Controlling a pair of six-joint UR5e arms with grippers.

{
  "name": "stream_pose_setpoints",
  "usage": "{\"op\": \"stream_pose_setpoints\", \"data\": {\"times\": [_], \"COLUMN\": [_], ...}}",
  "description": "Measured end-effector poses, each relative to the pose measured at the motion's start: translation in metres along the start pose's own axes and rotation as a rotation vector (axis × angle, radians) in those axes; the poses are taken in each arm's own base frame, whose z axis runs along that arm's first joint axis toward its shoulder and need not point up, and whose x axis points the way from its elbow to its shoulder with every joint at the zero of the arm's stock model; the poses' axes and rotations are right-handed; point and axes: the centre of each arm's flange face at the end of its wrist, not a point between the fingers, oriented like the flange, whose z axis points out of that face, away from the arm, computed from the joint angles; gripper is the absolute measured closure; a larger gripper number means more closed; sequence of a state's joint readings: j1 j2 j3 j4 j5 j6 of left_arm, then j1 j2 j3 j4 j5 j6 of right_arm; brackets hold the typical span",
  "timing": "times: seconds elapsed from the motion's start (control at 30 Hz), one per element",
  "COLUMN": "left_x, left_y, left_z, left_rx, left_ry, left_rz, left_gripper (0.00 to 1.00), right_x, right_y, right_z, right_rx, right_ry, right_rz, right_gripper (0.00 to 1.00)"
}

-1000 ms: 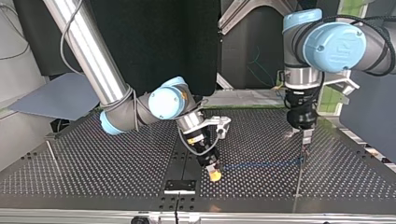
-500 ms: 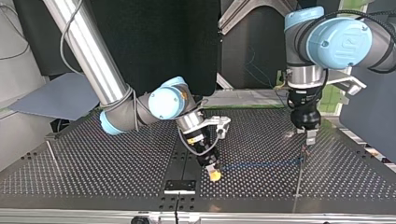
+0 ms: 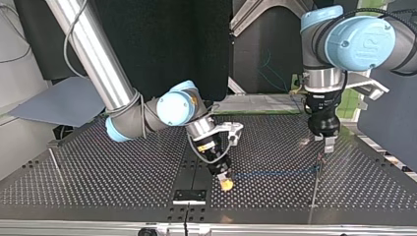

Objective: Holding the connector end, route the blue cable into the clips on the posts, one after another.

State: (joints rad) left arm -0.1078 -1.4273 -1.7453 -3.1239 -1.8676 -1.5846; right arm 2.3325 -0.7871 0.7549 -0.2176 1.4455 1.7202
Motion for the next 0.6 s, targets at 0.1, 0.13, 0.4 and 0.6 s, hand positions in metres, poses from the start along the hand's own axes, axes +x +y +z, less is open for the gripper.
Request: {"op": "stream_pose_setpoints", "data": {"times": [0.1,0.13,0.4,0.6], "left_x": [0.0003,0.0003,0.0004,-0.0005], "left_y": [0.0012,0.0015,0.0018,0.0023], "left_z": [0.0008,0.0011,0.0016,-0.0001], "left_rx": [-0.003,-0.004,-0.006,-0.019], "left_ry": [0.001,0.001,0.001,-0.001], "left_rz": [0.001,0.001,-0.003,0.005], "left_gripper": [0.0,0.0,0.0,0.0], "right_x": [-0.0003,-0.0004,-0.0005,-0.0007], "right_y": [0.0001,0.0004,0.0035,0.0032], "right_z": [0.0,0.0,0.0,-0.0001], "right_rx": [0.0,0.0,-0.004,-0.003], "right_ry": [0.0,0.0,-0.002,-0.002], "right_rz": [0.0,0.0,0.002,0.003], "right_gripper": [1.0,1.0,1.0,1.0]}}
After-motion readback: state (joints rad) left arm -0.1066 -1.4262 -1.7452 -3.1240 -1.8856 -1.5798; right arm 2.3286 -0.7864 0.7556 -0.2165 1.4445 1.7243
